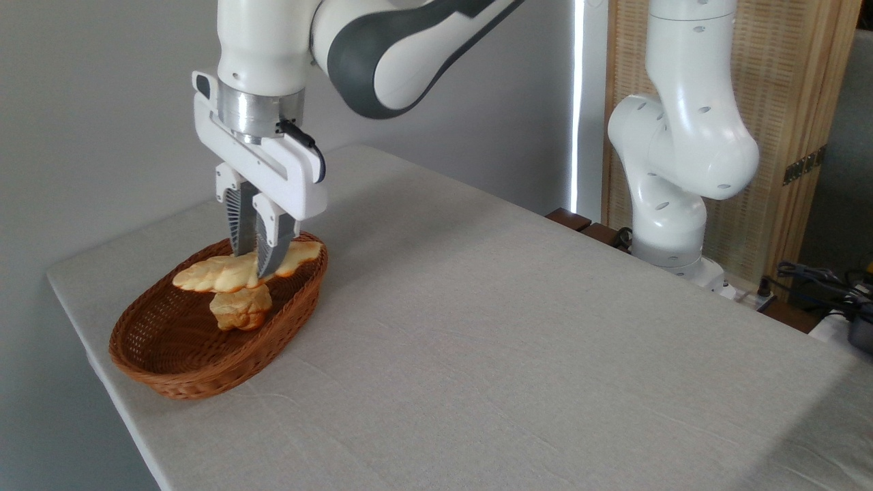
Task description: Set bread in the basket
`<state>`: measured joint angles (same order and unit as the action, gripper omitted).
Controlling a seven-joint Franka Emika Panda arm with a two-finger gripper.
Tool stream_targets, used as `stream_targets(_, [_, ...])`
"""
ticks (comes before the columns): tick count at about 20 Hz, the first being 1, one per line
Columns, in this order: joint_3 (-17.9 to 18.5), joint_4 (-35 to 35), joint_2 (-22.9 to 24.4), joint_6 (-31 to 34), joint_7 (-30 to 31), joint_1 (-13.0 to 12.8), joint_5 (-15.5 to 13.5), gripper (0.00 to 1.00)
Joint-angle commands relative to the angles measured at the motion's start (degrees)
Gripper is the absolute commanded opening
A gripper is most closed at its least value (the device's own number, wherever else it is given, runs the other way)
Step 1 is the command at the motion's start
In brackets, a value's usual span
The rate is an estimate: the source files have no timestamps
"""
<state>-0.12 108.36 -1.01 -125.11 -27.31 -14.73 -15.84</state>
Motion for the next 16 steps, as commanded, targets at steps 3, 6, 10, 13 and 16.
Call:
stream_targets(3, [-4.18, -1.13, -4.52, -4.97, 8.4, 0.06, -1.74, 1.0])
stream_targets(6, [-4.97, -1.13, -5.31, -5.15, 8.68, -0.03, -1.91, 1.0])
stream_targets(10, [-4.98, -1.13, -5.31, -5.15, 8.59, -0.03, -1.73, 1.0])
stream_targets(13, [-4.54, -1.31, -4.97, -5.06, 8.5, 0.06, -1.73, 1.0])
stream_targets(16, [-3.84, -2.45, -3.65, -4.27, 8.06, 0.85, -1.3, 1.0])
